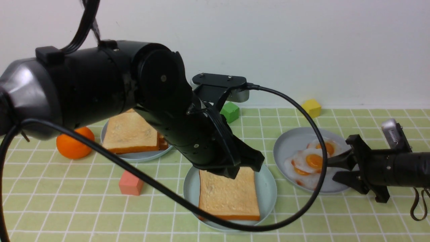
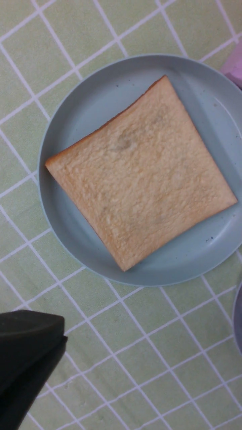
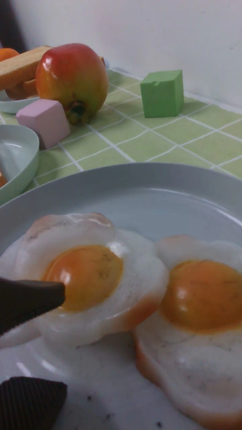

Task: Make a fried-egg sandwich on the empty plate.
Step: Use the right arm to grab a fried egg, then use the right arm to place the fried egg on the slice of bread in the middle

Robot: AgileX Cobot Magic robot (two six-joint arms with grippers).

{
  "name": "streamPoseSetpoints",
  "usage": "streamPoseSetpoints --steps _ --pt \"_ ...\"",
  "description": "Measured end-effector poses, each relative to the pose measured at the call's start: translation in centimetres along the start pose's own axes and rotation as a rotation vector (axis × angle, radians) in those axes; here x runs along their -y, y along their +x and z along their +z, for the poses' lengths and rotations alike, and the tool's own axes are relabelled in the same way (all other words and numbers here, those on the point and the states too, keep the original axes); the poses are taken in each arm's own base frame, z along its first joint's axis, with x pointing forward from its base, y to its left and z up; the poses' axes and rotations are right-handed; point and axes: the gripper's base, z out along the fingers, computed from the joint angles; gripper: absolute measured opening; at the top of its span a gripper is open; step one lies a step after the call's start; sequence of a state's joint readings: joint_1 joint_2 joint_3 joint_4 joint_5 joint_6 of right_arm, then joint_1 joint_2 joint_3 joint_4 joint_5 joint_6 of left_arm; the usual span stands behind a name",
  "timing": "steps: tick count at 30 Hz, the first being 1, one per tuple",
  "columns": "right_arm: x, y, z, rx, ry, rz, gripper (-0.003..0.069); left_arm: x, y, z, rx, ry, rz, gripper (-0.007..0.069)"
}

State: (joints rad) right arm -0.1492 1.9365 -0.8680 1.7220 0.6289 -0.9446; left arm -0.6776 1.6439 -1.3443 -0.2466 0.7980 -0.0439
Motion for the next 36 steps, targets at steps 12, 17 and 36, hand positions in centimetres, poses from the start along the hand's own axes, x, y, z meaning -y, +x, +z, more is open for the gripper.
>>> streamPoseSetpoints --steps 12,17,36 --pt "0.0 -0.9 1.1 -0.004 -0.018 0.005 0.0325 0.0 0.4 0.0 -0.04 -0.002 0.001 -0.0013" --pt "0.3 -0.9 1.3 -0.006 -0.016 0.02 0.0208 0.0 0.4 0.0 -0.043 -0.002 0.001 -0.0013" --pt "-6.0 2.3 -0.6 -0.138 -0.249 -0.121 0.0065 -0.7 5.3 -13.8 0.156 -0.179 -0.067 -0.0013"
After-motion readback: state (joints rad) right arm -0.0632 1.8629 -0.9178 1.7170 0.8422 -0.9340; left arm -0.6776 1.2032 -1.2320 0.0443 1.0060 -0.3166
